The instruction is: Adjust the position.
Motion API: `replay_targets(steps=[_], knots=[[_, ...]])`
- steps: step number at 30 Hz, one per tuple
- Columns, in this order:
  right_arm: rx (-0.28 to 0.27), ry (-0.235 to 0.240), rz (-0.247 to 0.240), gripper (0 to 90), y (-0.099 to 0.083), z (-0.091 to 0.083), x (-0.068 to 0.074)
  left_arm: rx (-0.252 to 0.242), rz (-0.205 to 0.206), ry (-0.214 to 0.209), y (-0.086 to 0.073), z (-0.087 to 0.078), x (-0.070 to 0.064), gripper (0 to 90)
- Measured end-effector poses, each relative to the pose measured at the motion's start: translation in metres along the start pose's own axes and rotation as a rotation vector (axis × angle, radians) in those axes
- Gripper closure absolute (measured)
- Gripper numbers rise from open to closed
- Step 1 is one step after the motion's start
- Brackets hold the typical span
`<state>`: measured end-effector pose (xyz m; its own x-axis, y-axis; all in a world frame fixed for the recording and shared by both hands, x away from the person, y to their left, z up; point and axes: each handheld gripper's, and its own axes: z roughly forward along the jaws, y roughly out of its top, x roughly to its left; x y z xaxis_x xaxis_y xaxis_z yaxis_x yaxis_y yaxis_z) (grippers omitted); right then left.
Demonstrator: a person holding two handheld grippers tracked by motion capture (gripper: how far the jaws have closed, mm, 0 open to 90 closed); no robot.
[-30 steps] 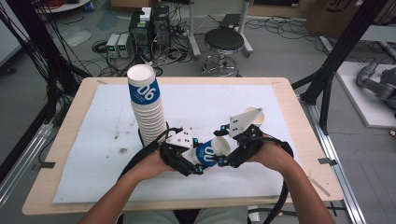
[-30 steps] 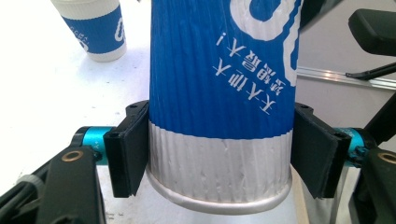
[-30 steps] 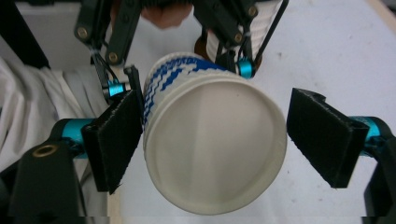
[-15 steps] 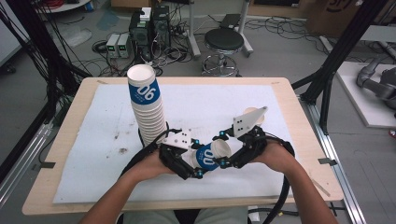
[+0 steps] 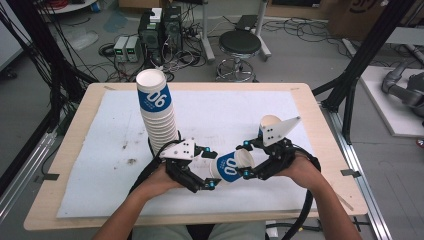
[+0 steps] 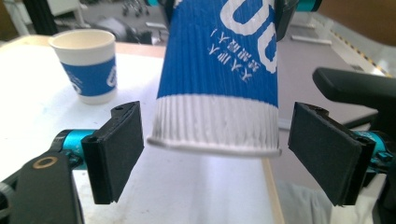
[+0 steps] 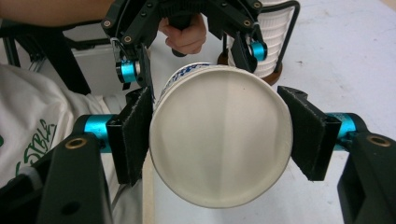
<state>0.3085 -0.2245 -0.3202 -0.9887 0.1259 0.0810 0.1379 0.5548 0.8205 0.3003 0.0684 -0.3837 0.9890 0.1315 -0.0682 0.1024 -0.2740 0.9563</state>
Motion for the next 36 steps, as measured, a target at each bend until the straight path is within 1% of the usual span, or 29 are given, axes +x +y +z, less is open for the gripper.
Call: replay_targets(steps=[3,5,9,11,13,18,22,25,27,29,31,34,36], knots=[[-0.041,-0.003,0.026,31.2,-0.006,-0.002,-0.001,-0.033,-0.025,0.017,-0.005,-0.002,0.001,16.8],[-0.070,0.002,0.044,31.2,-0.011,-0.003,-0.002,-0.055,-0.022,0.023,-0.007,-0.003,0.001,16.7],[-0.155,0.023,0.074,31.2,-0.023,-0.002,-0.005,-0.131,-0.020,0.024,-0.008,-0.005,0.000,15.8],[-0.208,0.043,0.095,31.3,-0.028,0.001,-0.006,-0.156,-0.027,0.018,-0.010,-0.004,-0.001,15.5],[-0.248,0.065,0.116,31.3,-0.033,0.005,-0.007,-0.159,-0.027,0.010,-0.011,-0.002,-0.002,15.2],[-0.343,0.097,0.151,31.3,-0.041,0.011,-0.009,-0.155,-0.035,0.000,-0.014,0.002,-0.003,15.2],[-0.386,0.106,0.171,31.3,-0.047,0.012,-0.010,-0.168,-0.041,0.000,-0.014,0.002,-0.003,15.3],[-0.397,0.106,0.178,31.4,-0.050,0.013,-0.010,-0.158,-0.033,0.002,-0.014,0.001,-0.002,17.6],[-0.379,0.100,0.178,31.4,-0.051,0.014,-0.010,-0.153,-0.025,0.007,-0.014,0.000,-0.001,19.9],[-0.353,0.099,0.179,31.5,-0.052,0.014,-0.009,-0.148,-0.009,0.012,-0.013,-0.001,-0.001,22.2],[-0.344,0.090,0.169,31.5,-0.052,0.014,-0.009,-0.129,0.005,0.014,-0.012,-0.002,-0.002,23.6],[-0.309,0.091,0.163,31.5,-0.049,0.014,-0.008,-0.109,0.024,0.017,-0.007,-0.003,-0.003,25.0],[-0.295,0.087,0.157,31.1,-0.047,0.013,-0.008,-0.083,0.033,0.019,-0.004,-0.004,-0.004,25.4]])
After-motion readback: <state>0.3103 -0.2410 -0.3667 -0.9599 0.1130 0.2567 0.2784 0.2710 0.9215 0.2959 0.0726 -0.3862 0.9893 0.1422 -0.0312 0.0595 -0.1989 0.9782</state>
